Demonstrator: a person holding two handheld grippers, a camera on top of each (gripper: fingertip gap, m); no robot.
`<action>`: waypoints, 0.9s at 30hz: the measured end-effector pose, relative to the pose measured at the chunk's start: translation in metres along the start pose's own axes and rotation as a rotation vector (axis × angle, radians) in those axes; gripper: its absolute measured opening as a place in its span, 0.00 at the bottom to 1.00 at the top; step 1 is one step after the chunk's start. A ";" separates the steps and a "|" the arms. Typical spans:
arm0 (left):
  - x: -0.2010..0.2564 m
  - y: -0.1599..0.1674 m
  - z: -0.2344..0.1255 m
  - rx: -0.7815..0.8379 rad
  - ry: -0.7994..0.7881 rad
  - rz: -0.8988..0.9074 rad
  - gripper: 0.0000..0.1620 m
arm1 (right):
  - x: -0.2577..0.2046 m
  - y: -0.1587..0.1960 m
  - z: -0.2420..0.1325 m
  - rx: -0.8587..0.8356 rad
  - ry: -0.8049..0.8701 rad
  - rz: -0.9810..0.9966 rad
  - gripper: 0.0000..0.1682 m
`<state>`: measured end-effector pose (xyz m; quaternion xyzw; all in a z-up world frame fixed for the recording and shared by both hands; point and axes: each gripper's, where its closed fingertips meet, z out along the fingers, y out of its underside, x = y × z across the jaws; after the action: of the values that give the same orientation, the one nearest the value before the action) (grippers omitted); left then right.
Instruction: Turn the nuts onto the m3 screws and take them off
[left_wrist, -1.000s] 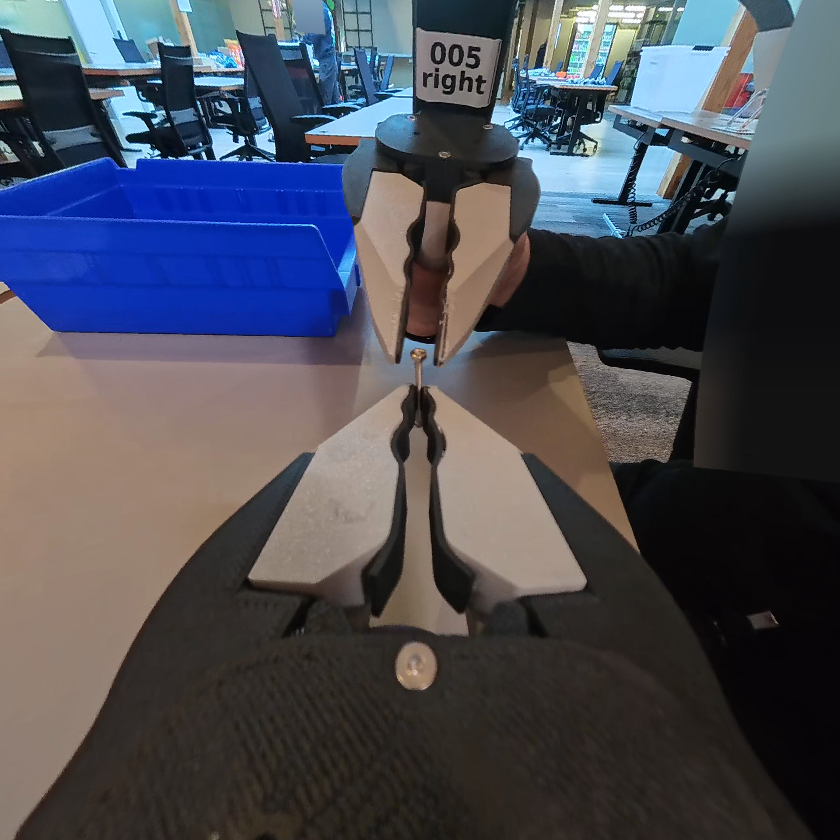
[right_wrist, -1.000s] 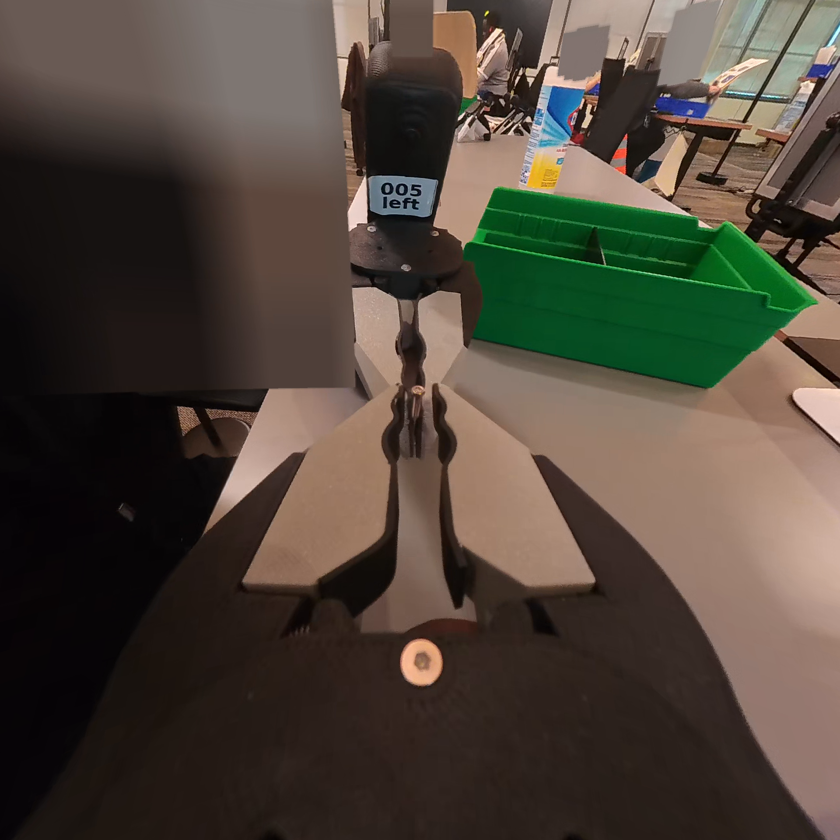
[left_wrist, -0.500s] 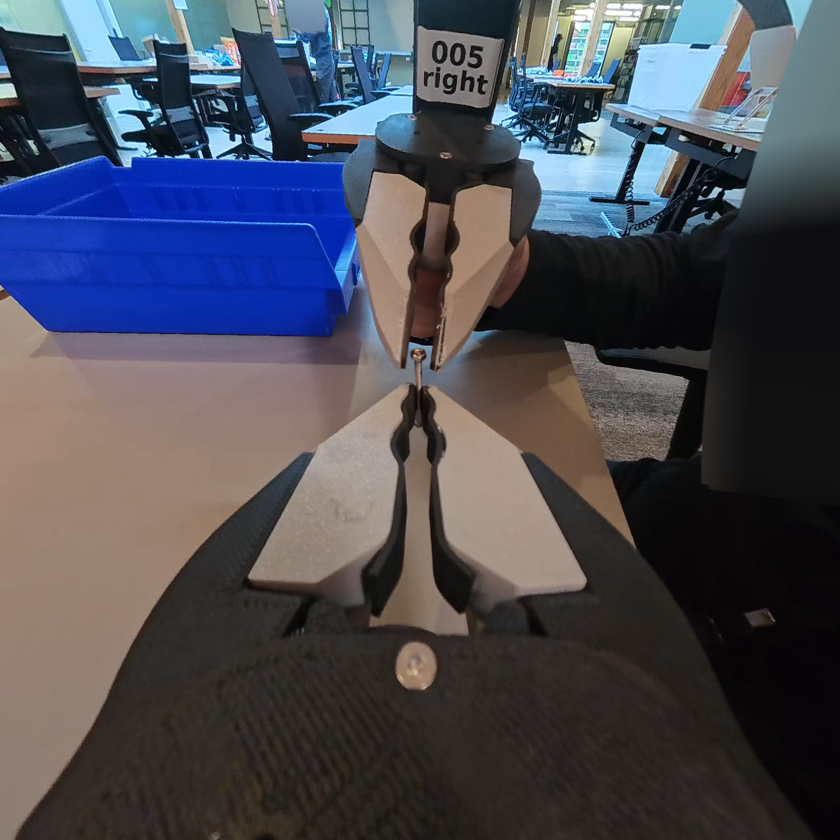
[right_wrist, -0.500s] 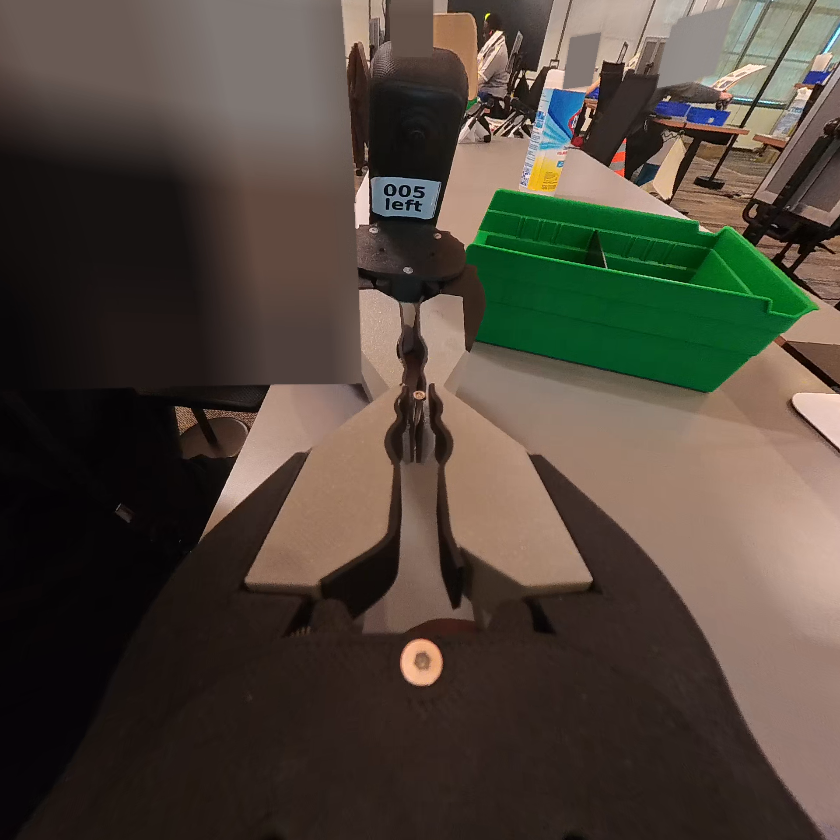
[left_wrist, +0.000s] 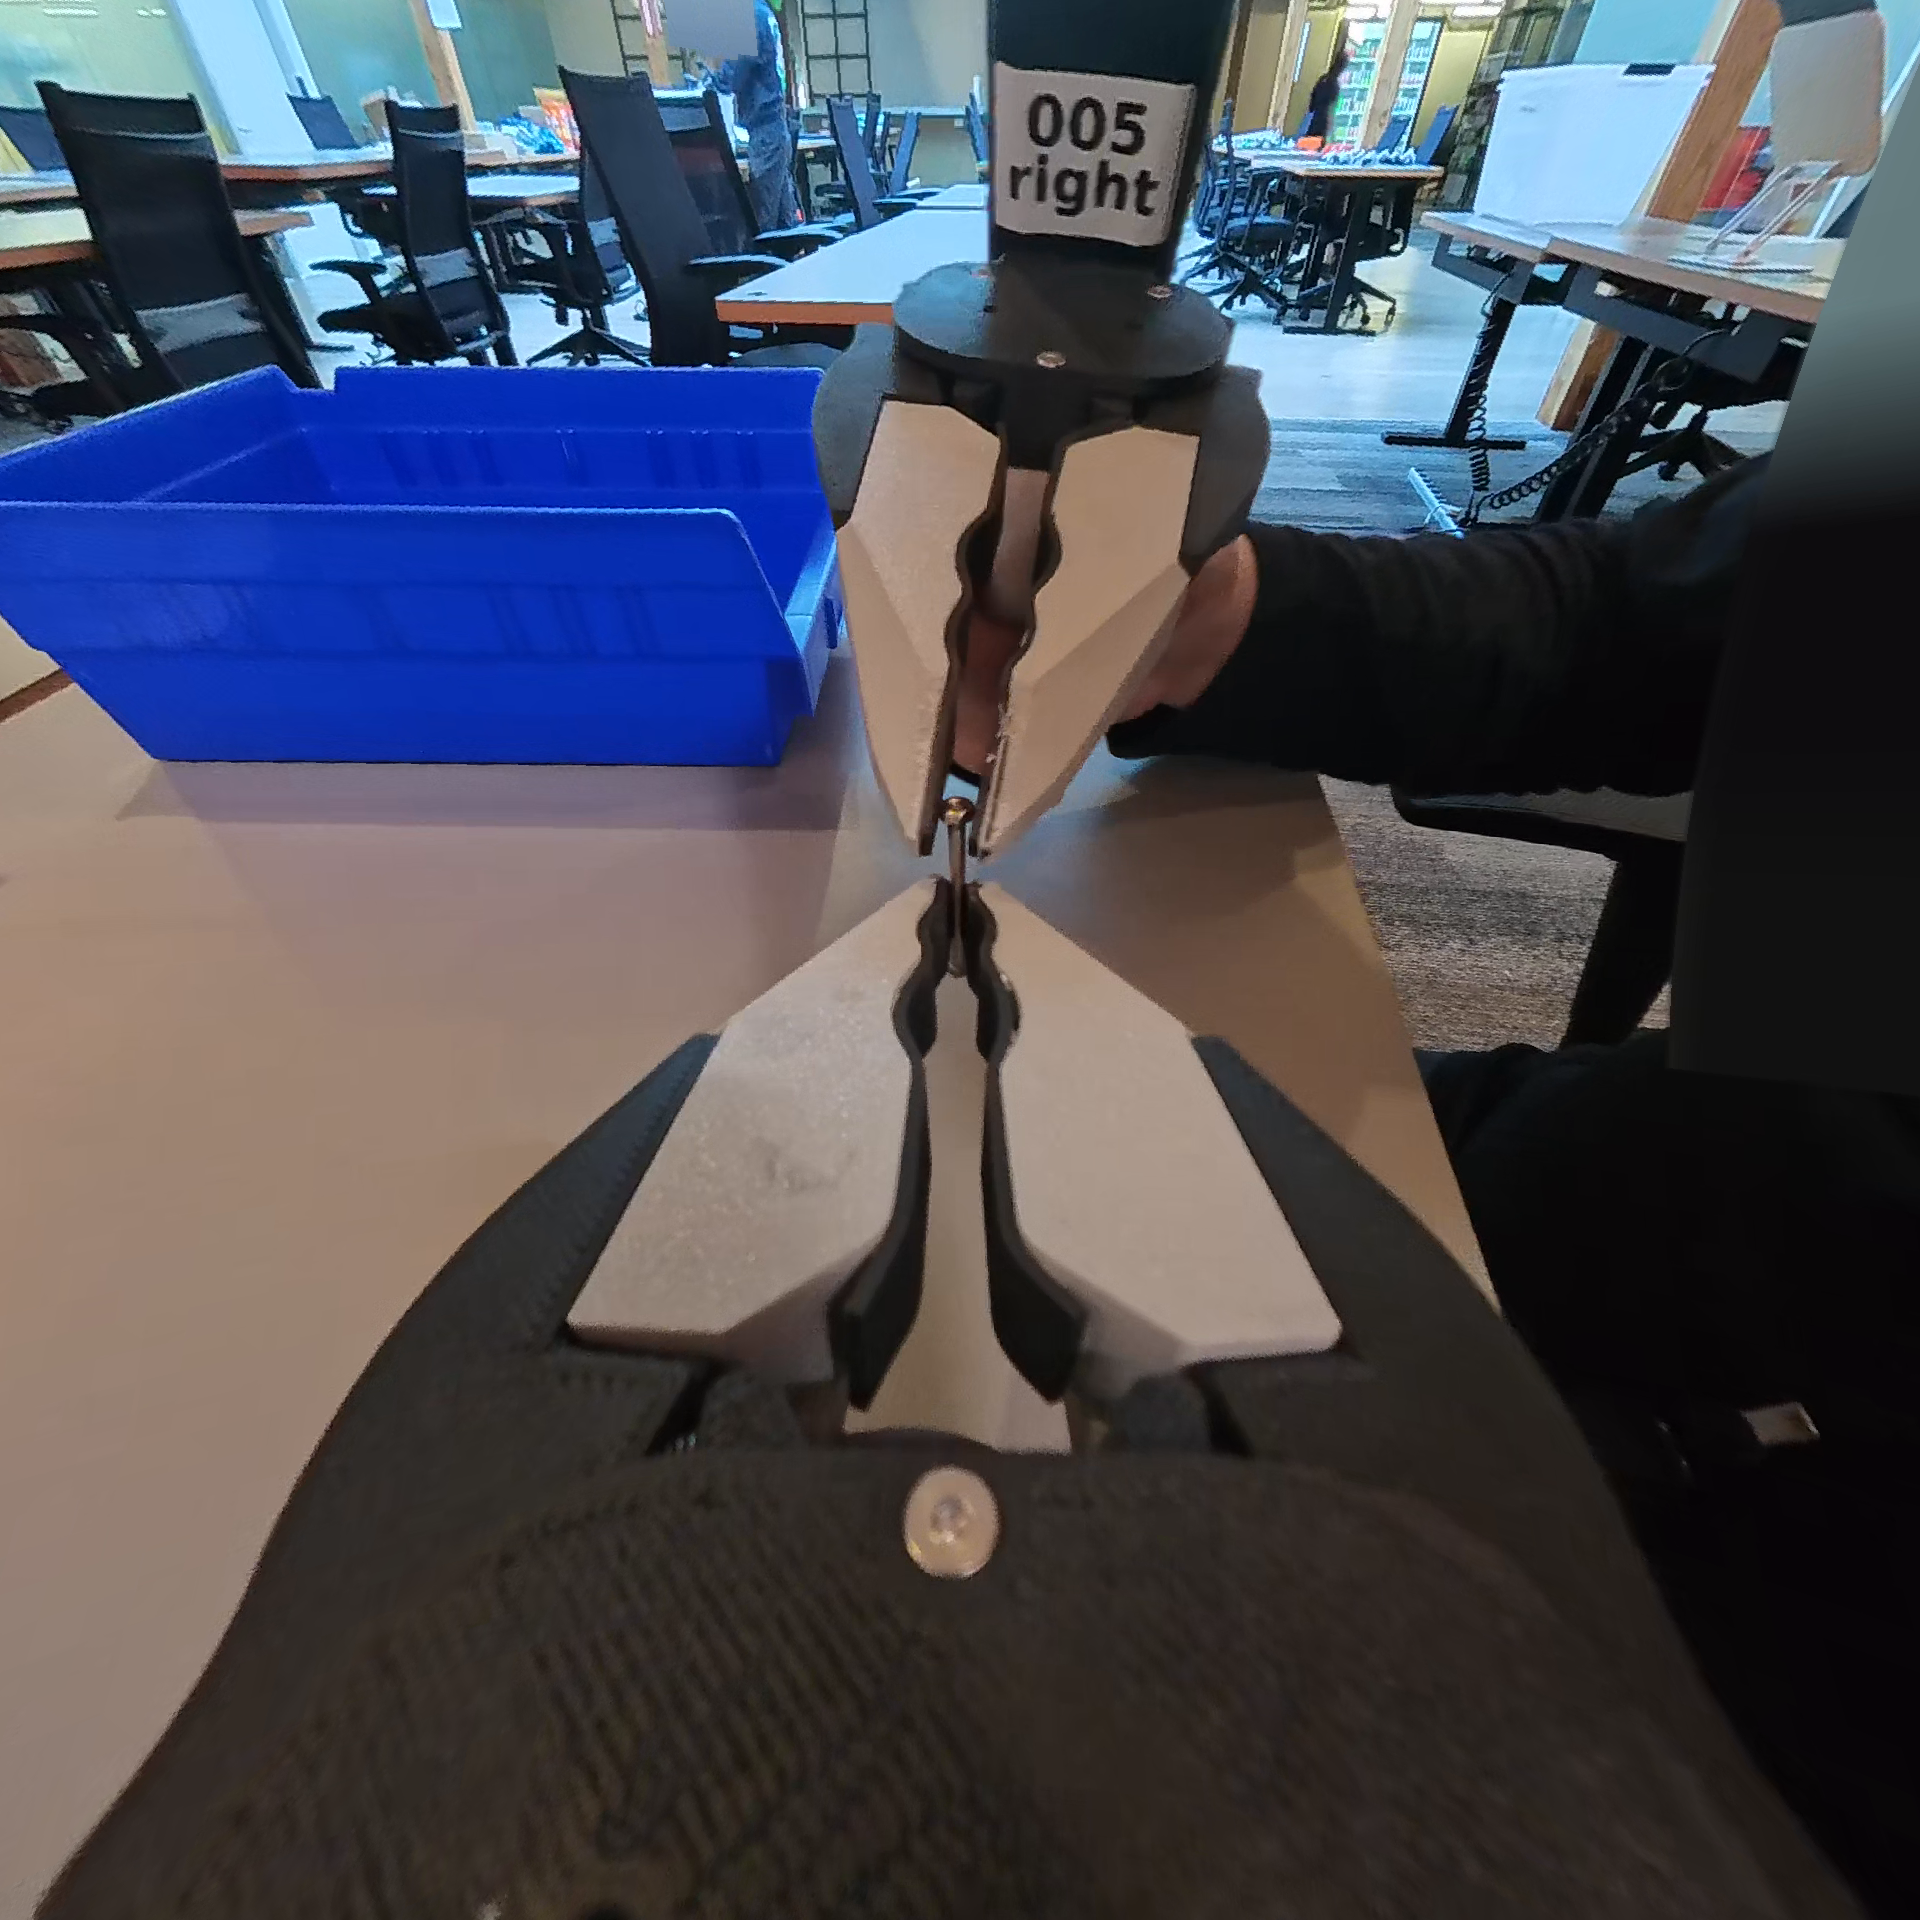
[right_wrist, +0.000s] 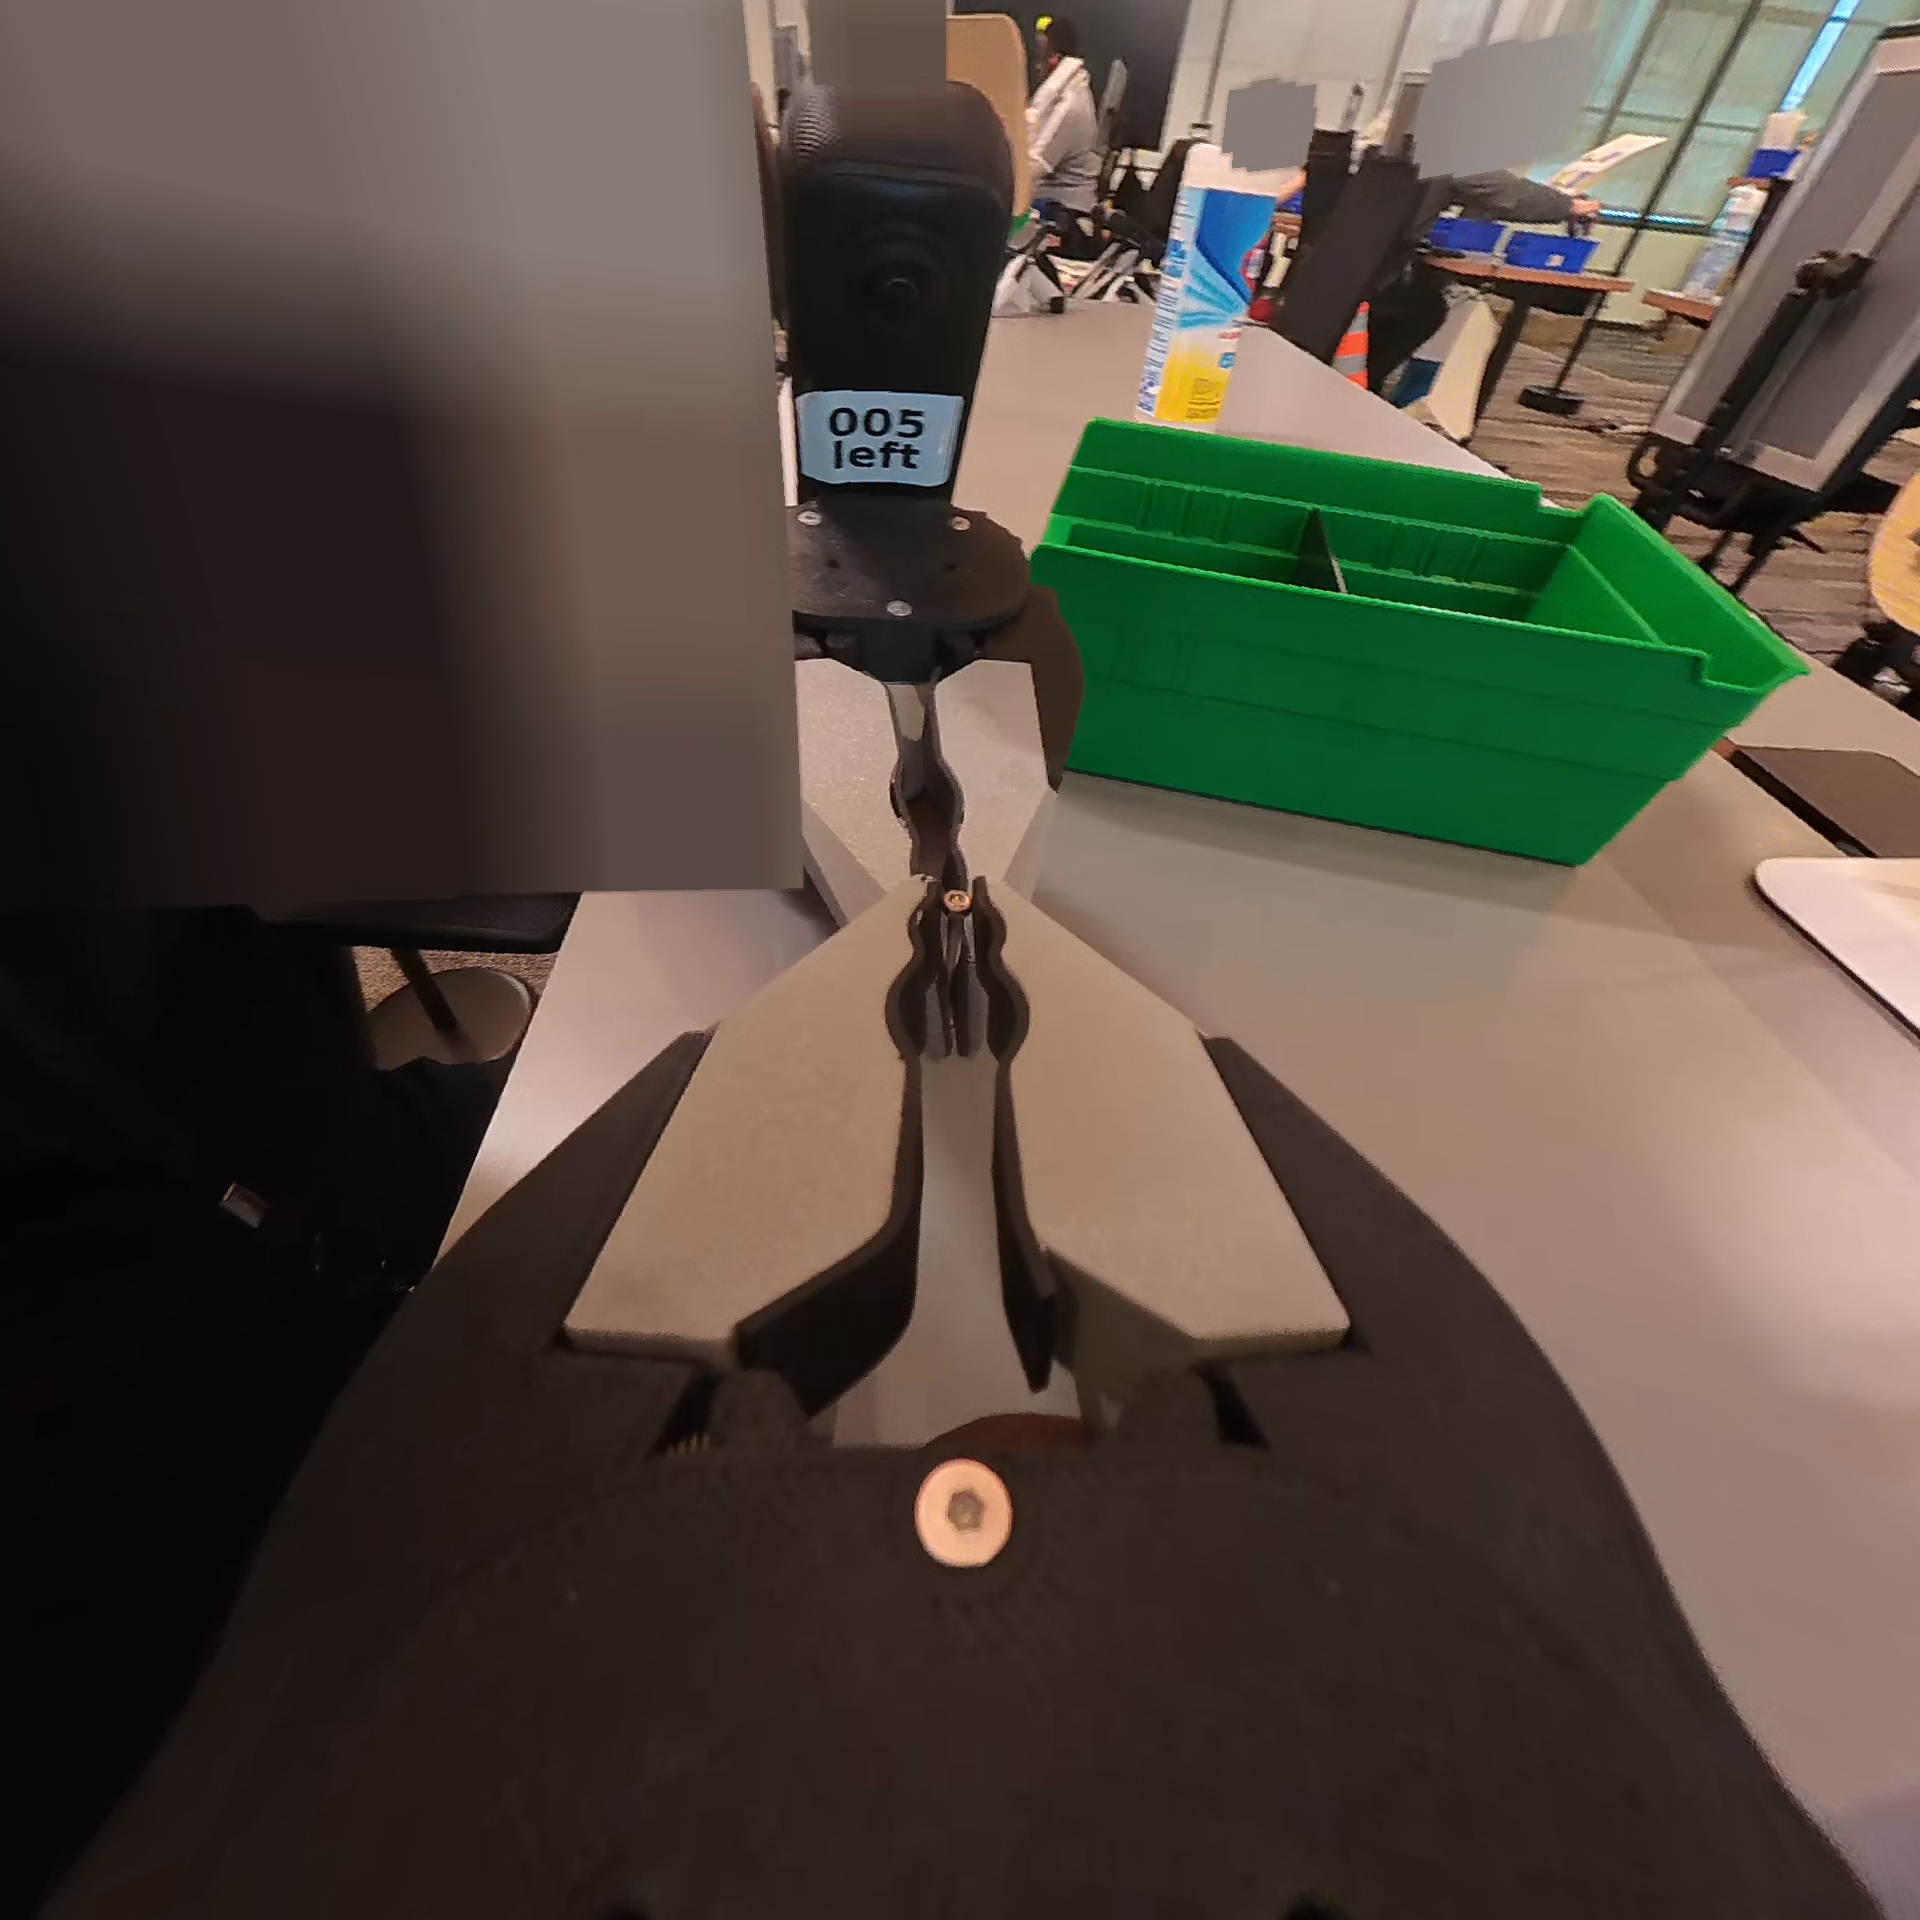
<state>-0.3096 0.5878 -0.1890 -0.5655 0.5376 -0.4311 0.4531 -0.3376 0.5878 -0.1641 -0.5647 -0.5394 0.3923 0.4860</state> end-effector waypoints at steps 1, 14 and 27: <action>-0.001 0.000 0.000 -0.002 -0.007 0.003 0.00 | -0.001 0.000 0.000 -0.002 0.014 0.004 0.02; -0.018 0.010 0.002 -0.055 -0.123 0.002 0.00 | 0.017 0.010 0.004 -0.064 0.338 0.005 0.01; -0.041 0.021 -0.001 -0.093 -0.235 -0.074 0.00 | 0.048 0.020 0.012 -0.045 0.650 0.196 0.01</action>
<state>-0.3171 0.6285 -0.2095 -0.6519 0.4792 -0.3530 0.4699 -0.3395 0.6376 -0.1824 -0.7202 -0.3080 0.2247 0.5797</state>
